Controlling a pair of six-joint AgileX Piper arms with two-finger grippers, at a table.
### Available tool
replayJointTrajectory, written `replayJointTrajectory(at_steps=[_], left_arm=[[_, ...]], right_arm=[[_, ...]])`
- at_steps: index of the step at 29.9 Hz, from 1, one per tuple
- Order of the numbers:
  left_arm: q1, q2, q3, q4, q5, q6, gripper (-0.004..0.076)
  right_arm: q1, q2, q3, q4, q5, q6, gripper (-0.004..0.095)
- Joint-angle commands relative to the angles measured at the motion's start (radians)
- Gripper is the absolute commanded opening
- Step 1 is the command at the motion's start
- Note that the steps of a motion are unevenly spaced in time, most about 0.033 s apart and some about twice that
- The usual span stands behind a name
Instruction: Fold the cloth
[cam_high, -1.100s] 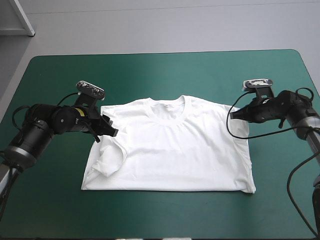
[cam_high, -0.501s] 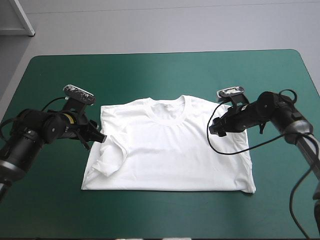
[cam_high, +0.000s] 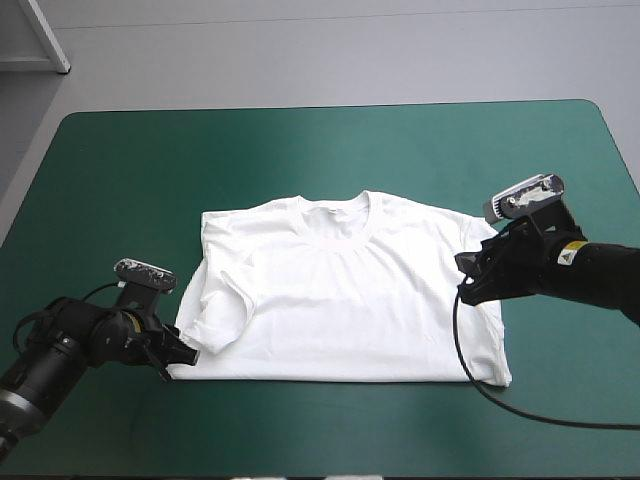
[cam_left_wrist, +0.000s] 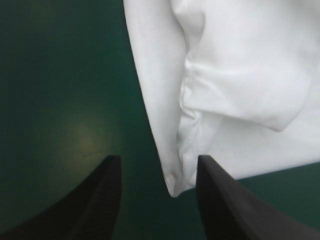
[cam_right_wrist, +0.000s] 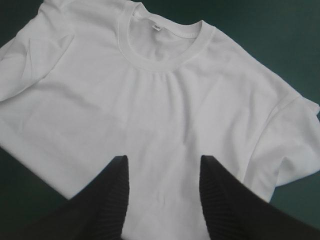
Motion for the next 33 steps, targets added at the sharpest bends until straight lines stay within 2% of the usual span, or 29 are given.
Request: replayJointTrajectory(at_steps=[1,12,18,28,29,31,33], left_arm=[[0.003,-0.020,0.038,0.037,-0.062,-0.086,0.0347],[0.003,-0.017,0.144,-0.011,-0.175,-0.118,0.0347],[0.003,0.004,0.148,-0.111,-0.180,-0.053,0.0347],[0.003,0.111,0.178,-0.098,-0.218,-0.038,0.0346],[0.003,0.119,0.178,-0.098,-0.224,-0.038,0.0334],[0.003,0.124,0.178,-0.098,-0.234,-0.038,0.0258],[0.003,0.124,0.178,-0.098,-0.239,-0.038,0.0116]], right_arm=[[-0.001,-0.057,0.021,0.004,-0.025,0.018,0.0421],[-0.001,-0.084,0.155,0.014,-0.022,0.033,0.0421],[-0.001,-0.084,0.181,0.014,-0.041,0.033,0.0421],[-0.001,-0.084,0.187,-0.010,-0.044,0.035,0.0419],[-0.001,-0.084,0.192,-0.029,-0.044,0.048,0.0419],[-0.001,-0.084,0.204,-0.096,-0.038,0.080,0.0418],[-0.001,-0.086,0.229,-0.163,-0.032,0.131,0.0418]])
